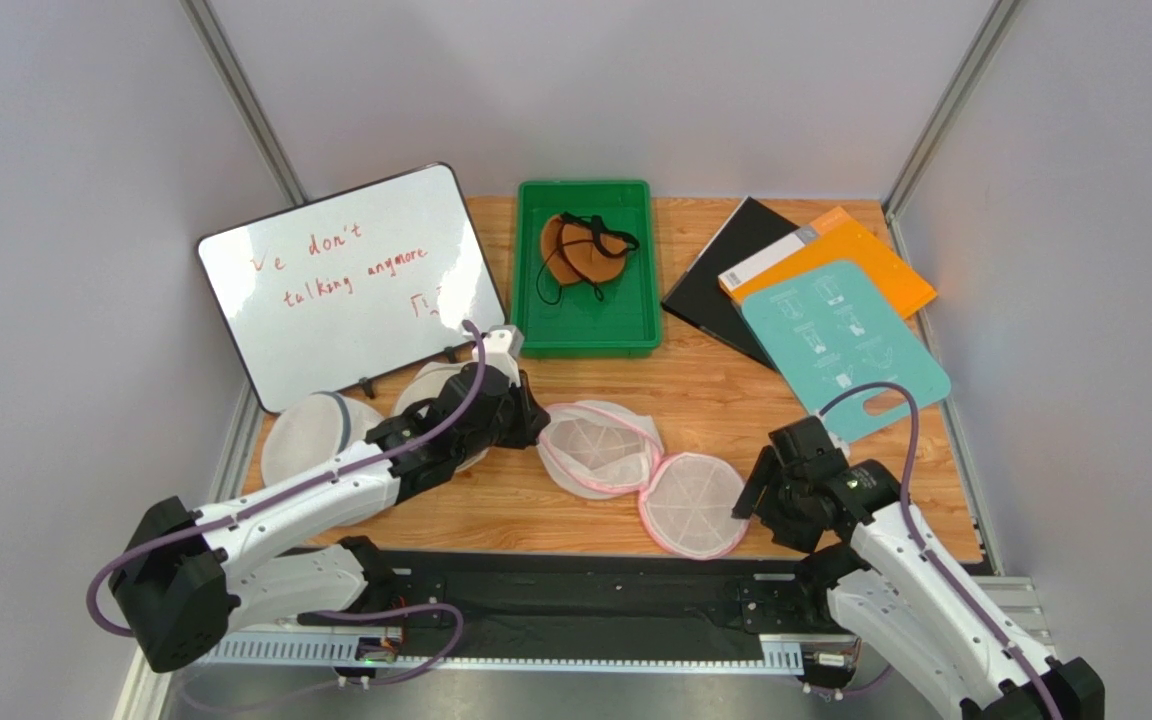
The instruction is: Unzip the laundry bag and remove the bra
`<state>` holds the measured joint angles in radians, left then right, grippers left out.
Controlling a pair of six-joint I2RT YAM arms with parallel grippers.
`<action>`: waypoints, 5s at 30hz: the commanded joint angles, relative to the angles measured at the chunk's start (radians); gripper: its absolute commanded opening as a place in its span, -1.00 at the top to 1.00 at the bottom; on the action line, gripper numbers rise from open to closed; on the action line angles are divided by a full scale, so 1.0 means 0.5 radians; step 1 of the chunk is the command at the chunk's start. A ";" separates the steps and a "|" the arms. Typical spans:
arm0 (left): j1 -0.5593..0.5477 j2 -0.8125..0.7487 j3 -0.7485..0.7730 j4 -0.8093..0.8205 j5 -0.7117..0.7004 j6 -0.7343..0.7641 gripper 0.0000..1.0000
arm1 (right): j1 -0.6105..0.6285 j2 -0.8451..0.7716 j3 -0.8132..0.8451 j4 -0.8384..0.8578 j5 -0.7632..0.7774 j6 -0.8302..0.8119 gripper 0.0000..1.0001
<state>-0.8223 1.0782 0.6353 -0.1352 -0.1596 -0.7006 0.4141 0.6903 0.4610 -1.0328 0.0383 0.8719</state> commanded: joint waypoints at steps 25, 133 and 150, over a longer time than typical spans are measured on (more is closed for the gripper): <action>0.009 0.016 -0.099 0.059 0.016 0.018 1.00 | -0.003 0.129 0.123 0.287 0.034 0.014 0.92; 0.582 -0.595 0.263 -0.533 0.061 0.367 -0.99 | 0.065 0.657 1.106 0.486 0.279 -0.777 -0.34; 0.782 -0.954 0.460 -1.116 -0.015 0.456 -0.99 | -0.245 0.175 0.992 0.476 0.221 -0.872 -0.43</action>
<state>-0.4358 0.6338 0.8268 -0.6231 -0.1520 -0.5026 0.2958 0.7921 0.9619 -0.8299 0.1646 0.4622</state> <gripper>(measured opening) 0.995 0.711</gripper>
